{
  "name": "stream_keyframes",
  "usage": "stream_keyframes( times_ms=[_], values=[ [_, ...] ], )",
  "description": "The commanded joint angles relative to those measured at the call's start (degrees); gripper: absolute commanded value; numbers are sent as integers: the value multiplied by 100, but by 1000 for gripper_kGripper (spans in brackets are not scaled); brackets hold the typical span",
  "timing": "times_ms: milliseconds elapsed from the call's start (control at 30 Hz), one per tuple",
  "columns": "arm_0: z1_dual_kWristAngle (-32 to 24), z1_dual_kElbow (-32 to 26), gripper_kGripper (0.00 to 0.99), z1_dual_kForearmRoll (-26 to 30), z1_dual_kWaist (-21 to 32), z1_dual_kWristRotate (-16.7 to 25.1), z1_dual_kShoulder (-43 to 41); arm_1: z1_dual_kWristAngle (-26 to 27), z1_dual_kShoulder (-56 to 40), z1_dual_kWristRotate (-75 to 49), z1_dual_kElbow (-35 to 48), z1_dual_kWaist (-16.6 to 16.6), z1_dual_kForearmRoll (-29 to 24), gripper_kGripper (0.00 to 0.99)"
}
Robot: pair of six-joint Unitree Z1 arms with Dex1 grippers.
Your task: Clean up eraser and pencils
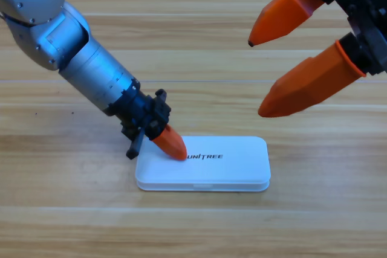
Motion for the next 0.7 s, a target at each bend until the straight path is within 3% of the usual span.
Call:
stream_keyframes(
  times_ms=[33,100,167,200,233,267,433,700],
  values=[
    [132,27,0,395,-151,-432,2,46,140,46,195,-56,-184,945],
    [150,-192,0,913,-142,-467,-412,46,140,46,195,-56,-184,945],
    [343,-394,614,1406,-151,-467,-983,46,149,46,195,-56,-193,945],
    [422,-535,816,1678,-151,-485,-1264,46,149,46,195,-56,-193,945],
    [431,-720,937,1959,-160,-494,-1554,46,149,46,195,-56,-193,945],
    [484,-887,985,2205,-248,-494,-1835,46,149,46,195,-56,-193,945],
    [861,-1642,990,3005,-986,-793,-2618,46,157,46,195,-56,-193,945],
    [1055,-1722,990,3120,-1847,-1320,-2802,46,166,46,195,-56,-193,945]
  ],
)
